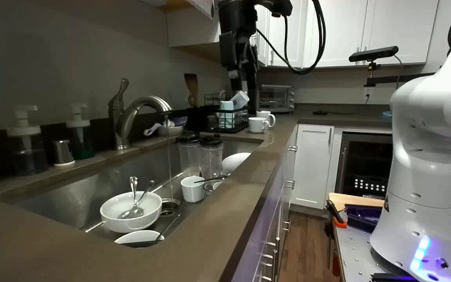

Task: Take the smaller mug on the counter, fill it with water and place it on the left side of the counter

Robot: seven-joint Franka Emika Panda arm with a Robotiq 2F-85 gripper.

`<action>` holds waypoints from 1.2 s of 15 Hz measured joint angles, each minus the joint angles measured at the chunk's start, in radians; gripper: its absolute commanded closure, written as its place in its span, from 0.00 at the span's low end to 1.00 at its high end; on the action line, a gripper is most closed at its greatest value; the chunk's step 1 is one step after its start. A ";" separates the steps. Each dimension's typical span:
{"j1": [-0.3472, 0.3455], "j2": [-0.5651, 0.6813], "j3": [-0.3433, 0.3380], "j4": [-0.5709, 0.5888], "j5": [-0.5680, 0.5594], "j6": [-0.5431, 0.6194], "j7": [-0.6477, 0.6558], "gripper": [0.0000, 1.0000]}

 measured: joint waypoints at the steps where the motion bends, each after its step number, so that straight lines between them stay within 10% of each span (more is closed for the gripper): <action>1: 0.000 0.000 0.000 0.000 0.000 0.000 0.000 0.00; 18: -0.003 -0.001 -0.016 0.000 -0.013 0.001 0.000 0.00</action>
